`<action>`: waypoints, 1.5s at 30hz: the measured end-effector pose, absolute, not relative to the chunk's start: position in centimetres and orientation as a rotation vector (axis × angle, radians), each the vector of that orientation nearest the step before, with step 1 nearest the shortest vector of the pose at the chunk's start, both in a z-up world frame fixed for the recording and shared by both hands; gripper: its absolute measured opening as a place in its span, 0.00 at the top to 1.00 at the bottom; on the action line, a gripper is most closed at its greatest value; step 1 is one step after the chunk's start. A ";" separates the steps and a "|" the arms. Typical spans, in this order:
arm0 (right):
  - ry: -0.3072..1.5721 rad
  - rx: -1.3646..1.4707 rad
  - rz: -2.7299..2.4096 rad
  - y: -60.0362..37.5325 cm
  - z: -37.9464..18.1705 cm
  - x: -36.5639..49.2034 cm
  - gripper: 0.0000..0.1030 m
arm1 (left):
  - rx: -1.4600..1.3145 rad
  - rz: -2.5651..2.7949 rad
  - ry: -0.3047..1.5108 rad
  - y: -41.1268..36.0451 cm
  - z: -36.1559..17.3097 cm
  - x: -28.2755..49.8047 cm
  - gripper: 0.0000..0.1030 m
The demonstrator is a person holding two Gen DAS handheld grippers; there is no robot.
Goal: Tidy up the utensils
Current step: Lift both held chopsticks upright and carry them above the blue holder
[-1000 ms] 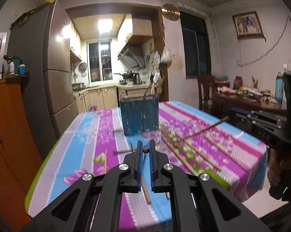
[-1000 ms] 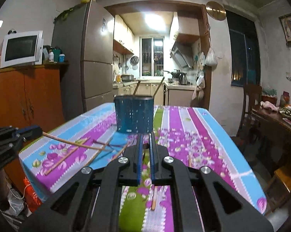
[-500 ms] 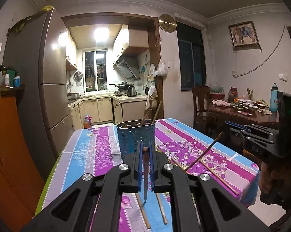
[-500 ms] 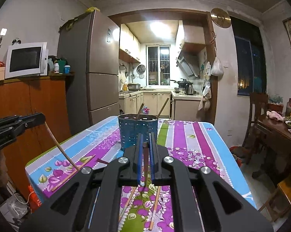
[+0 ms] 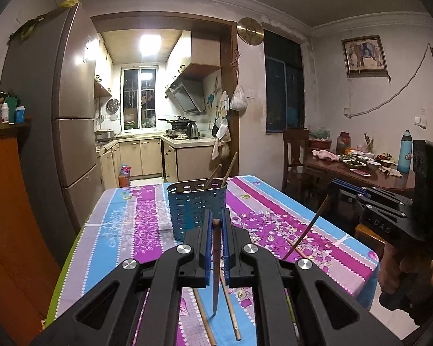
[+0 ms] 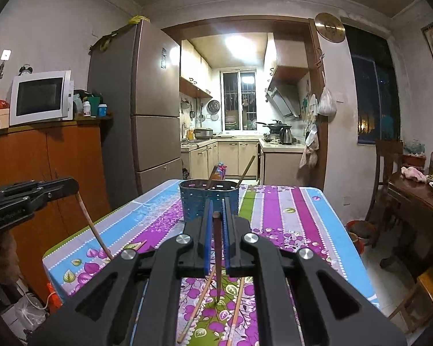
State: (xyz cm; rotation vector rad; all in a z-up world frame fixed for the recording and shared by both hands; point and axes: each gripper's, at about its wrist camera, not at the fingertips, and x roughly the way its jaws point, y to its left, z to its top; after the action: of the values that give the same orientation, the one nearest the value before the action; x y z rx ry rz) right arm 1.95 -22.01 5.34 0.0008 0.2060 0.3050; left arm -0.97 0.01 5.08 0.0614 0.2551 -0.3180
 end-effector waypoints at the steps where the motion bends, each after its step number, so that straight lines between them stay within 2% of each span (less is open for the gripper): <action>1: 0.207 0.001 0.306 -22.0 5.4 2.0 0.95 | 0.058 -0.320 0.257 0.0 5.1 -0.9 0.93; 17: 0.179 -0.007 0.329 -21.8 7.4 3.0 0.95 | 0.053 -0.313 0.208 0.2 7.3 1.3 0.93; 29: 0.152 0.017 0.350 -21.6 11.4 9.0 0.95 | 0.042 -0.290 0.126 0.6 12.0 7.5 0.93; 45: 0.018 0.031 0.308 -20.8 17.7 16.8 0.95 | 0.041 -0.243 -0.012 -0.9 18.4 15.2 0.92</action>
State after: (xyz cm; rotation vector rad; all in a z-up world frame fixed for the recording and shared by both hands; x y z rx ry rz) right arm 16.83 -20.75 17.66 0.0309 0.0180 0.3081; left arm 15.21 -0.86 18.43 0.0407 -0.0118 -0.2432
